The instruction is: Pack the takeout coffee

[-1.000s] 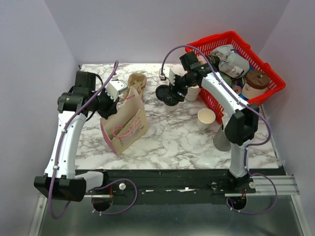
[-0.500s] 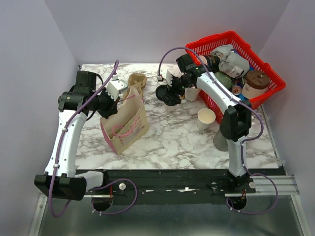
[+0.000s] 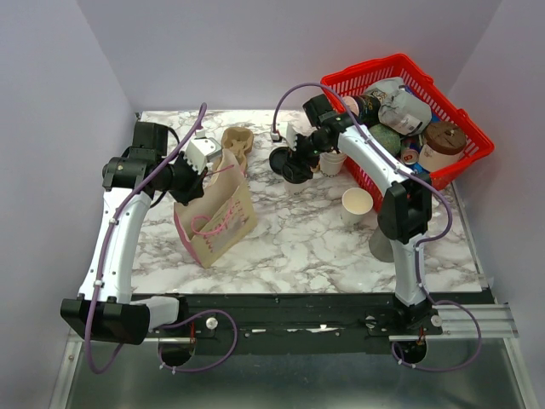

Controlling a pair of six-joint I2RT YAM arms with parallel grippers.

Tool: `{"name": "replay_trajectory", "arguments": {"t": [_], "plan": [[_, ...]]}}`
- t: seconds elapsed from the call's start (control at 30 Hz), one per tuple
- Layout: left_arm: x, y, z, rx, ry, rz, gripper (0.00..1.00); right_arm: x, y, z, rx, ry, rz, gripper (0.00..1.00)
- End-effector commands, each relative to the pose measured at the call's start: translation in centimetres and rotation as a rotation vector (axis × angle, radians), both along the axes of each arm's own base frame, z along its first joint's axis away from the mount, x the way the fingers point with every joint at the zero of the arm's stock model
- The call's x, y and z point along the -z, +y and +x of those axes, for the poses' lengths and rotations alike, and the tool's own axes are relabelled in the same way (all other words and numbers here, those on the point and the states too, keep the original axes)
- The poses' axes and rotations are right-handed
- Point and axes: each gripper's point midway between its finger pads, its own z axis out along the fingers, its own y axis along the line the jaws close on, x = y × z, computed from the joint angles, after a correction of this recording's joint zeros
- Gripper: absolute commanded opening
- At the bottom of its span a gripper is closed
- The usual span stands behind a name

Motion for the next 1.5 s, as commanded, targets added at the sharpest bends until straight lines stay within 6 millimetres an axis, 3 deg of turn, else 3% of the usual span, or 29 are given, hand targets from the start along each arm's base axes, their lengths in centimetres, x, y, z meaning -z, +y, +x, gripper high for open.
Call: {"name": "replay_trajectory", "arguments": {"t": [0.0, 0.3, 0.77, 1.0, 1.47], "plan": [[-0.2, -0.4, 0.2, 0.008, 0.008, -0.032, 0.00, 0.1, 0.1, 0.1, -0.003, 0.013, 0.005, 0.75], [-0.2, -0.5, 0.2, 0.009, 0.007, -0.034, 0.00, 0.7, -0.2, 0.4, 0.007, 0.008, -0.016, 0.68], [-0.3, -0.5, 0.1, 0.009, 0.005, -0.038, 0.00, 1.2, -0.6, 0.5, 0.018, -0.006, -0.035, 0.71], [-0.3, -0.5, 0.0, 0.007, 0.008, -0.040, 0.00, 0.9, -0.6, 0.5, 0.023, -0.007, -0.028, 0.66], [-0.6, -0.6, 0.2, 0.010, -0.005, -0.042, 0.00, -3.1, 0.1, 0.1, 0.050, -0.036, 0.050, 0.56]]}}
